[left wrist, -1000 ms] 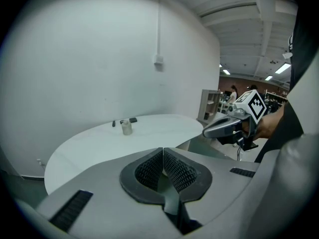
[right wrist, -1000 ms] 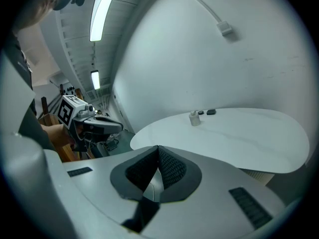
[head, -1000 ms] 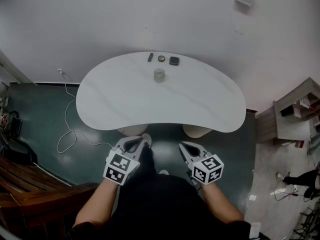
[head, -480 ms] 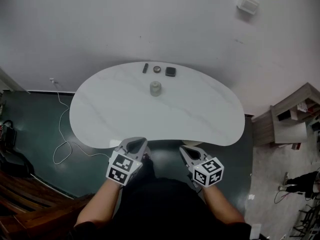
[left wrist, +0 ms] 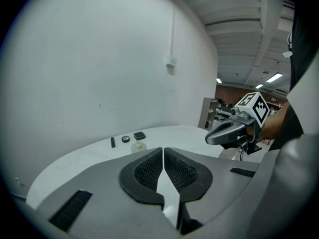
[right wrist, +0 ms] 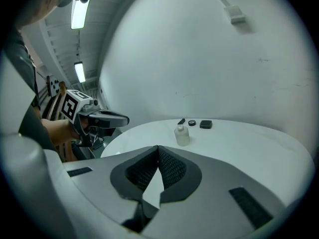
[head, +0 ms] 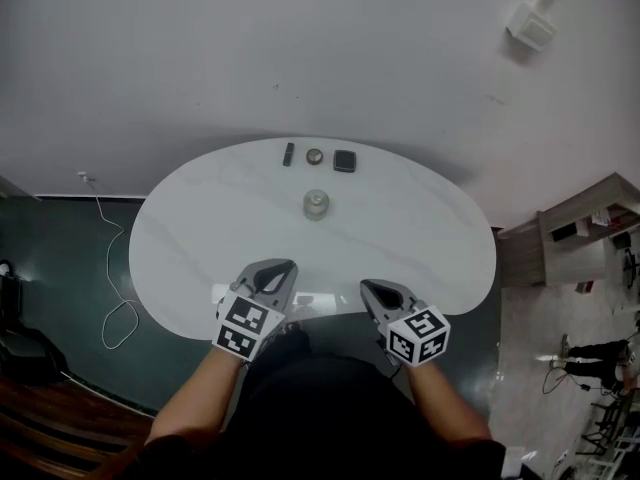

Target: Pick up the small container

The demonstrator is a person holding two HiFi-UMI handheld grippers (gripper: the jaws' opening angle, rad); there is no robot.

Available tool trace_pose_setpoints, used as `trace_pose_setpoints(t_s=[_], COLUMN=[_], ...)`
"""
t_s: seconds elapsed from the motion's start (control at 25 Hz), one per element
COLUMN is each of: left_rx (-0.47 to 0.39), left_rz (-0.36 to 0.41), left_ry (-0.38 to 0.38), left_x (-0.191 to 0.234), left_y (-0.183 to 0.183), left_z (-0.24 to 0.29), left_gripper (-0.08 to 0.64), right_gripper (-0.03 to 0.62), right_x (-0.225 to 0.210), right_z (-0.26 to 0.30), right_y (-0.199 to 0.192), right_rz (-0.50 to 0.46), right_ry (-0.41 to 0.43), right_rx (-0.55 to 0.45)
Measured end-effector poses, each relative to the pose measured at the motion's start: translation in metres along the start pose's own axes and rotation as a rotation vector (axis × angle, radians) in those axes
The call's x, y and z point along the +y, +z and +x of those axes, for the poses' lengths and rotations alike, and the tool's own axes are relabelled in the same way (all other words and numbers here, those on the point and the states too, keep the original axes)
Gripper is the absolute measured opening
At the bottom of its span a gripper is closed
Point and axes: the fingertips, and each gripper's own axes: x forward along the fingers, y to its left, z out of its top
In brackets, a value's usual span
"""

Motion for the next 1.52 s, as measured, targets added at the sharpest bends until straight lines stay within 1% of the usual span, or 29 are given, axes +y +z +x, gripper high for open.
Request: trace_pose_setpoints(t_s=[0.2,0.24,0.32,0.48,0.72,0.88,1.04,1.12,1.24,1.36,1.52], left_rx=[0.027,0.036,0.052,0.091,0.163,0.194,0.209,0.205,0.205,0.222,0.207], left_rz=[0.063,0.073,0.093,0.113,0.158,0.117,0.129,0.151,0.212,0.251,0.208], left_ry=[-0.035,-0.046,-0.066,-0.079,-0.093,-0.097,-0.089,-0.096,-0.106,-0.090,-0.086], left_x=[0.045,0.052,0.062,0.078,0.088,0.095,0.102,0.102,0.099,0.099,0.100], left_y=[0.000,-0.002,-0.006,-0.020,-0.041,-0.053,-0.061,-0.063,-0.068,-0.075,-0.073], left_z=[0.027,0.032,0.044,0.068,0.115,0.146,0.172,0.185,0.202,0.219,0.234], left_gripper=[0.019,0.028,0.072,0.125,0.212,0.243,0.259,0.272,0.299,0.322,0.333], right_gripper=[-0.006,-0.005,-0.005,-0.006,-0.006,-0.005,-0.006,-0.005,-0.006,-0.005,-0.006], right_x=[-0.014,-0.016,-0.021,-0.025,-0.038,-0.053,-0.064,-0.068,-0.076,-0.084,-0.086], right_z=[0.046,0.054,0.067,0.087,0.110,0.119,0.123,0.121,0.115,0.111,0.107], right_y=[0.022,0.027,0.037,0.047,0.044,0.043,0.040,0.036,0.027,0.018,0.009], right_rz=[-0.018,-0.023,-0.030,-0.036,-0.022,-0.020,-0.001,0.003,0.009,0.012,0.021], right_ry=[-0.038,-0.044,-0.054,-0.045,0.000,0.025,0.038,0.041,0.042,0.044,0.050], right_rx=[0.032,0.035,0.035,0.038,0.073,0.085,0.092,0.101,0.120,0.140,0.157])
